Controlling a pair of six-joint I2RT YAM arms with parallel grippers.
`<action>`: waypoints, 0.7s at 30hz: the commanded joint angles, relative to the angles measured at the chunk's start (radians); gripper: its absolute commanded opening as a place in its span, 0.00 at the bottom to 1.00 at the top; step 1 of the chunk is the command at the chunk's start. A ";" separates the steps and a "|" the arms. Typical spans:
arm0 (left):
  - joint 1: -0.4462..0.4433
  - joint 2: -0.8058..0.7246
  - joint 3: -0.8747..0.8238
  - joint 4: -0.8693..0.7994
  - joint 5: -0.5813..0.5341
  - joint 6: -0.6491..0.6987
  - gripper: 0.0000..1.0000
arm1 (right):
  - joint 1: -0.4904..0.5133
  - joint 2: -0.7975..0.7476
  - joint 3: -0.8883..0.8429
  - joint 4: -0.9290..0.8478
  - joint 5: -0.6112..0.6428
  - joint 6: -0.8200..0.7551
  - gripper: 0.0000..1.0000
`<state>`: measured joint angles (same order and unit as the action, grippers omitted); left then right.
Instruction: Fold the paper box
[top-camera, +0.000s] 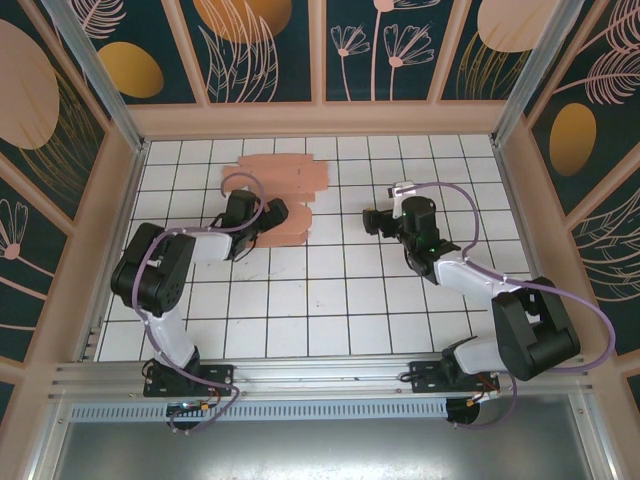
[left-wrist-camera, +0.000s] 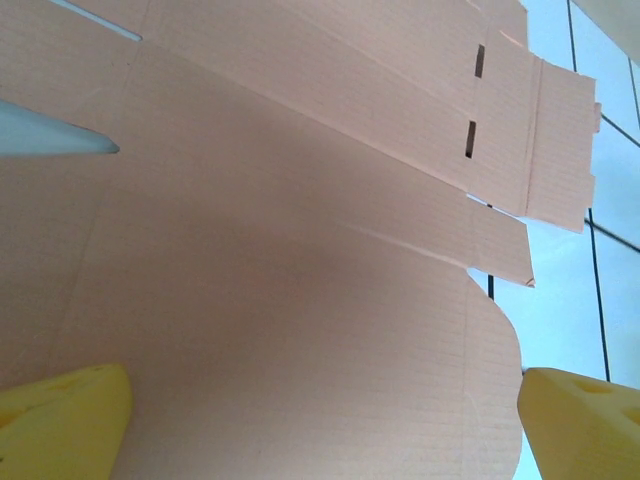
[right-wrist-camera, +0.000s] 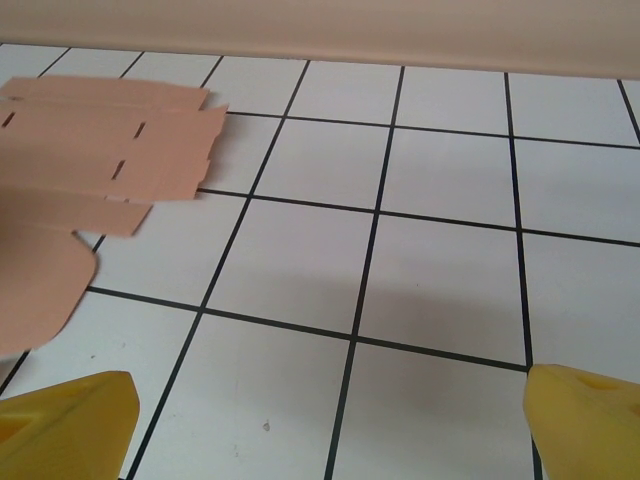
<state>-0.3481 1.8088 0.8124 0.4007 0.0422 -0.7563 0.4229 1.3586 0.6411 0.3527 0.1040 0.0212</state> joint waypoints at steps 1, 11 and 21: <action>0.000 -0.033 -0.112 -0.127 0.071 0.004 0.99 | -0.008 0.007 0.036 0.002 -0.036 0.051 0.99; 0.000 -0.301 -0.206 -0.330 -0.049 0.093 0.99 | -0.015 0.168 0.184 -0.052 -0.222 0.105 0.99; 0.000 -0.530 -0.303 -0.305 -0.064 -0.071 0.99 | -0.027 0.675 0.783 -0.437 -0.532 0.202 0.76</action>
<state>-0.3481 1.3262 0.5388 0.1223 0.0093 -0.7788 0.4091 1.9450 1.3075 0.0994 -0.2848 0.1688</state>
